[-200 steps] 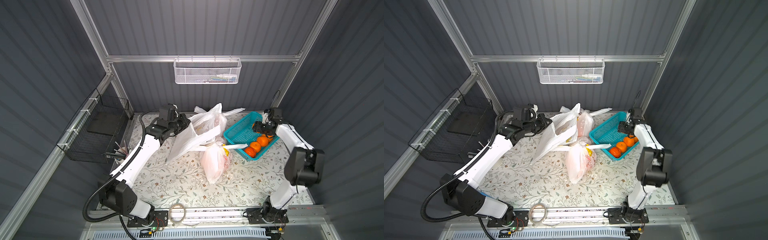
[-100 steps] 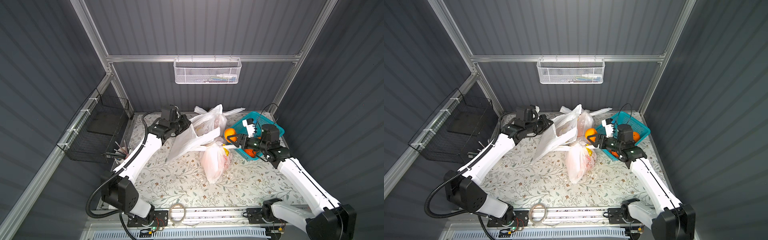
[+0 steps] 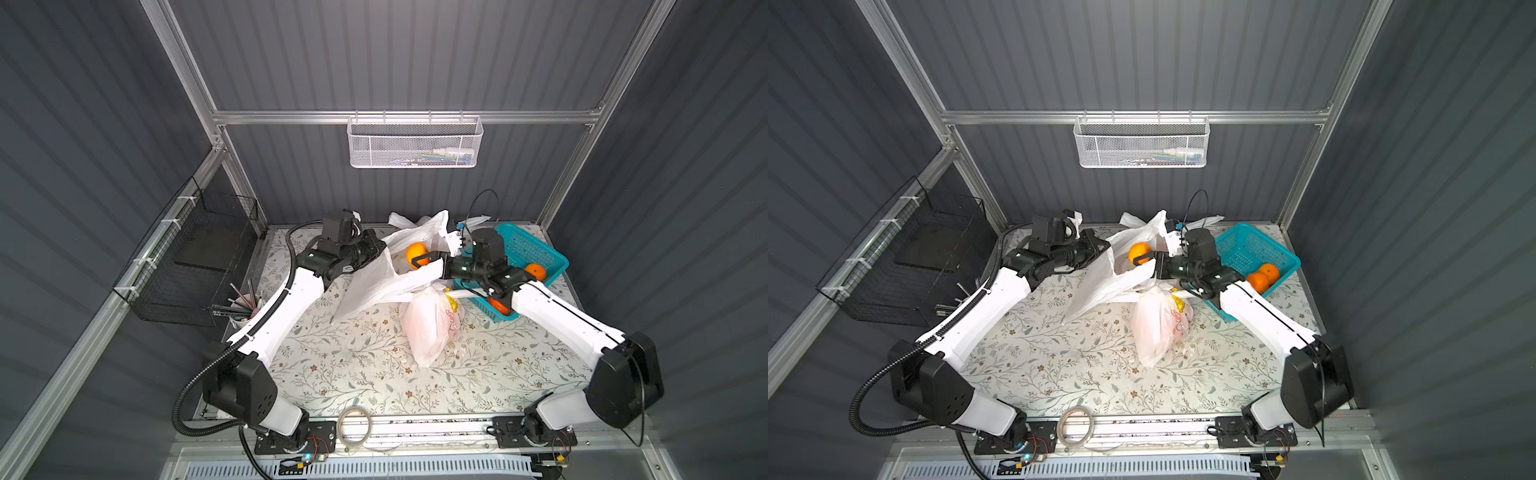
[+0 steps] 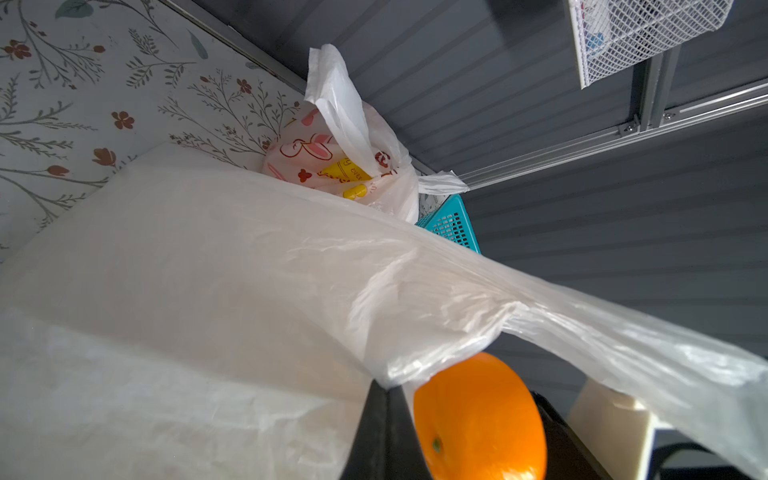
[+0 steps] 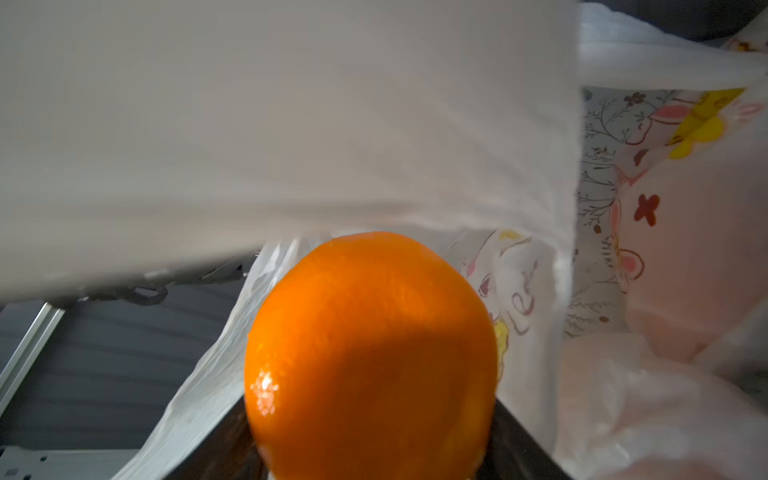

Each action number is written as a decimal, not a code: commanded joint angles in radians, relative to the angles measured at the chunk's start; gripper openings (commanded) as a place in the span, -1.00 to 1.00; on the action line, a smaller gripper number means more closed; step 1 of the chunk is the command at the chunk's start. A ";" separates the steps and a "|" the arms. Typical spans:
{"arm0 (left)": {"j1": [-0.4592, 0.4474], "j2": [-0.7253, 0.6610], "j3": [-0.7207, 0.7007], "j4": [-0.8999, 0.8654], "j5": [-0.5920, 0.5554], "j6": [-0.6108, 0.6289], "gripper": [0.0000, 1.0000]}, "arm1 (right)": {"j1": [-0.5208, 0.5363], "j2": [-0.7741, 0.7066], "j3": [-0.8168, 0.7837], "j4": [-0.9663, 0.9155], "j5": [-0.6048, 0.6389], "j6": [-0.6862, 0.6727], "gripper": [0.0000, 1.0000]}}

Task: Place the oranges into plastic bags & tie knots
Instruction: Place the orange in the plastic bag.

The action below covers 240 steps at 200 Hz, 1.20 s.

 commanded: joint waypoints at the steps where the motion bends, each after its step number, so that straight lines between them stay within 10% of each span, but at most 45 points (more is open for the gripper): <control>1: -0.005 0.001 -0.037 0.024 0.033 -0.004 -1.00 | 0.010 0.057 0.050 0.000 0.043 0.000 0.50; 44: -0.005 0.012 -0.044 0.041 0.071 -0.023 -1.00 | 0.007 0.072 0.075 -0.101 0.124 -0.065 0.86; 132: 0.004 0.017 -0.046 0.021 0.008 -0.029 -1.00 | -0.039 -0.174 -0.071 -0.231 0.185 -0.121 0.87; 197: 0.042 0.019 -0.071 0.041 0.023 -0.056 -1.00 | -0.250 -0.418 -0.148 -0.505 0.279 -0.245 0.96; 240: 0.043 0.031 -0.071 0.050 0.072 -0.050 -1.00 | -0.403 -0.316 -0.081 -0.585 0.299 -0.288 0.97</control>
